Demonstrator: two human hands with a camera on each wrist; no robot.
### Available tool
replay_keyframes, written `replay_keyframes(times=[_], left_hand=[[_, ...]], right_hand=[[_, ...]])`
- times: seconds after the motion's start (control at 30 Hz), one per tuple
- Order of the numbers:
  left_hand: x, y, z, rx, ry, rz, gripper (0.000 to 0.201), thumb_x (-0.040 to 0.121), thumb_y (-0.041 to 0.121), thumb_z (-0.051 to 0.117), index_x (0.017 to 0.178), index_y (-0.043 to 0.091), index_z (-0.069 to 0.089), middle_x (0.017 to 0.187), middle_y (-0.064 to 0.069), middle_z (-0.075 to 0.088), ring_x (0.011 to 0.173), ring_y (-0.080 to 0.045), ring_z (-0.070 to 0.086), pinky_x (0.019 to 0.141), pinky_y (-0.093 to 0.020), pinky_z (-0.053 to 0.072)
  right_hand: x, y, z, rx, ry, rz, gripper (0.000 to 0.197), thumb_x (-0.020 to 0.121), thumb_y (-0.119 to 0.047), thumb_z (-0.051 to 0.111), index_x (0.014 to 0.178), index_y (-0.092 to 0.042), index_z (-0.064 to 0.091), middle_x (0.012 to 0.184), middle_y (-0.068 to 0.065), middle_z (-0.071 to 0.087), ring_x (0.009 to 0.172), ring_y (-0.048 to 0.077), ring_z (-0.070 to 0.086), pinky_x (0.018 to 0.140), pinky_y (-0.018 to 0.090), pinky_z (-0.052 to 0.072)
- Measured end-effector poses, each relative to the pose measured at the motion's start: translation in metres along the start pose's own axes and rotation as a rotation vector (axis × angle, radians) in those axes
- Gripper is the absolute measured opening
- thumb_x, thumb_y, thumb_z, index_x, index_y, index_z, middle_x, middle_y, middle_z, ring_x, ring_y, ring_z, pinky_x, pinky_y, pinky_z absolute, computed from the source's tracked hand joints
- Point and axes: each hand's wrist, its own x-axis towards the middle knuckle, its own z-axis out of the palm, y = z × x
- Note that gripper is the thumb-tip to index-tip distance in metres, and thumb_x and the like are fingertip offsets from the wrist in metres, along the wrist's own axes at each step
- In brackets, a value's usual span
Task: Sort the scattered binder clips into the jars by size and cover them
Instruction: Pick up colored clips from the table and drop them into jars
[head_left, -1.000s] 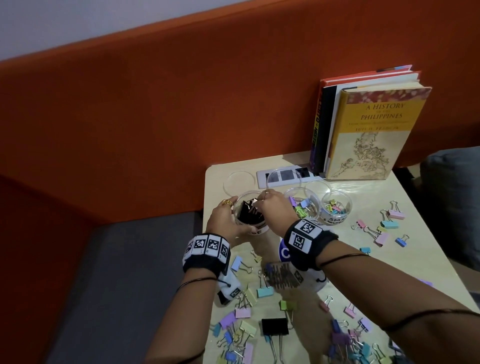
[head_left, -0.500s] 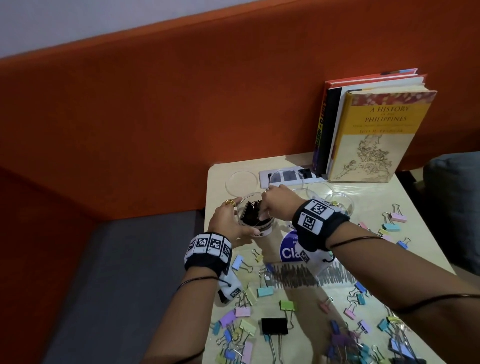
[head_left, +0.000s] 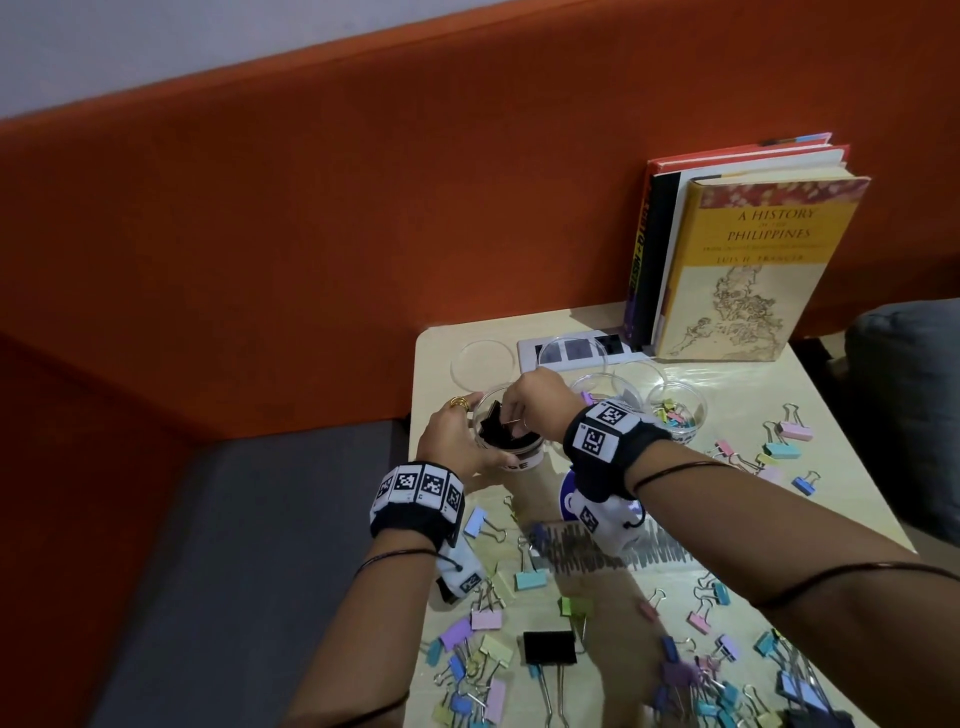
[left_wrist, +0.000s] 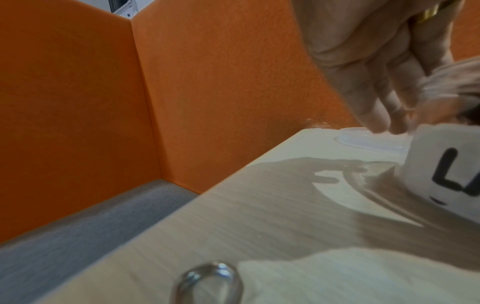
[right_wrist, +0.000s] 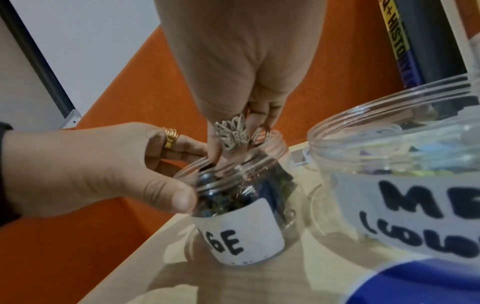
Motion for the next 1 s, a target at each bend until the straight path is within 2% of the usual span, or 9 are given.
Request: replay_keyframes(times=[0.2, 0.3, 0.4, 0.6, 0.7, 0.73, 0.83, 0.93, 1.0], left_hand=[[-0.001, 0.002, -0.001, 0.042, -0.034, 0.005, 0.105, 0.042, 0.037, 0.093, 0.134, 0.018, 0.045, 0.131, 0.001, 0.056, 0.119, -0.017, 0.054, 0.095, -0.039, 0.051], [0.000, 0.002, -0.002, 0.067, -0.049, 0.010, 0.105, 0.040, 0.040, 0.093, 0.133, 0.020, 0.047, 0.128, 0.002, 0.058, 0.117, -0.017, 0.056, 0.093, -0.039, 0.052], [-0.001, 0.003, -0.002, 0.066, -0.049, 0.014, 0.105, 0.042, 0.037, 0.093, 0.134, 0.018, 0.045, 0.132, 0.001, 0.055, 0.120, -0.018, 0.054, 0.095, -0.040, 0.051], [-0.002, 0.002, -0.001, 0.014, -0.036, -0.006, 0.106, 0.044, 0.031, 0.094, 0.135, 0.014, 0.044, 0.134, -0.001, 0.053, 0.122, -0.018, 0.053, 0.099, -0.040, 0.049], [-0.003, 0.003, -0.001, 0.025, -0.033, -0.018, 0.105, 0.044, 0.032, 0.094, 0.135, 0.014, 0.045, 0.135, 0.000, 0.053, 0.121, -0.017, 0.053, 0.099, -0.039, 0.049], [-0.004, 0.004, -0.002, 0.036, -0.037, -0.016, 0.105, 0.045, 0.032, 0.093, 0.136, 0.014, 0.044, 0.136, 0.000, 0.052, 0.121, -0.017, 0.053, 0.099, -0.038, 0.048], [-0.010, 0.008, 0.000, 0.114, -0.064, 0.014, 0.107, 0.055, 0.033, 0.089, 0.144, 0.018, 0.033, 0.141, -0.002, 0.044, 0.125, -0.020, 0.049, 0.101, -0.037, 0.046], [-0.022, 0.012, 0.002, 0.184, -0.068, 0.046, 0.114, 0.062, 0.032, 0.086, 0.149, 0.023, 0.013, 0.150, -0.001, 0.025, 0.133, -0.024, 0.037, 0.106, -0.041, 0.040], [-0.035, 0.014, 0.002, 0.190, -0.029, 0.055, 0.109, 0.066, 0.030, 0.083, 0.149, 0.023, 0.013, 0.150, -0.001, 0.022, 0.133, -0.025, 0.032, 0.110, -0.038, 0.035]], right_hand=[[-0.001, 0.000, 0.001, 0.090, 0.014, -0.078, 0.022, 0.067, 0.015, 0.054, 0.072, 0.001, 0.070, 0.069, 0.020, 0.072, 0.065, 0.028, 0.070, 0.077, 0.030, 0.055], [0.001, 0.001, 0.002, 0.042, 0.046, -0.138, 0.022, 0.063, 0.015, 0.059, 0.063, -0.005, 0.068, 0.064, 0.013, 0.071, 0.053, 0.015, 0.061, 0.090, 0.043, 0.051], [0.002, 0.001, -0.002, -0.014, -0.001, -0.186, 0.020, 0.064, 0.013, 0.059, 0.066, -0.005, 0.069, 0.065, 0.012, 0.073, 0.057, 0.019, 0.064, 0.095, 0.045, 0.047], [0.000, 0.012, -0.002, -0.104, -0.054, -0.192, 0.025, 0.065, 0.014, 0.061, 0.078, -0.006, 0.071, 0.074, 0.010, 0.075, 0.071, 0.021, 0.068, 0.086, 0.028, 0.049], [0.001, 0.013, 0.001, -0.121, -0.056, -0.147, 0.025, 0.071, 0.011, 0.060, 0.085, -0.006, 0.071, 0.081, 0.010, 0.076, 0.070, 0.013, 0.065, 0.072, 0.007, 0.037], [0.001, 0.014, 0.002, -0.114, -0.047, -0.143, 0.025, 0.072, 0.010, 0.060, 0.088, -0.005, 0.071, 0.082, 0.011, 0.075, 0.069, 0.011, 0.064, 0.076, 0.009, 0.041], [-0.003, 0.019, 0.006, -0.098, -0.011, -0.163, 0.028, 0.076, 0.009, 0.057, 0.095, -0.007, 0.070, 0.086, 0.012, 0.075, 0.082, 0.022, 0.068, 0.095, 0.035, 0.047], [-0.015, 0.020, 0.007, -0.152, 0.094, -0.254, 0.024, 0.080, 0.002, 0.061, 0.100, -0.009, 0.069, 0.094, 0.009, 0.073, 0.091, 0.027, 0.062, 0.088, 0.038, 0.049], [-0.035, 0.018, 0.010, -0.140, 0.238, -0.344, 0.016, 0.078, 0.000, 0.065, 0.091, -0.008, 0.071, 0.090, 0.009, 0.072, 0.085, 0.026, 0.064, 0.081, 0.036, 0.052]])
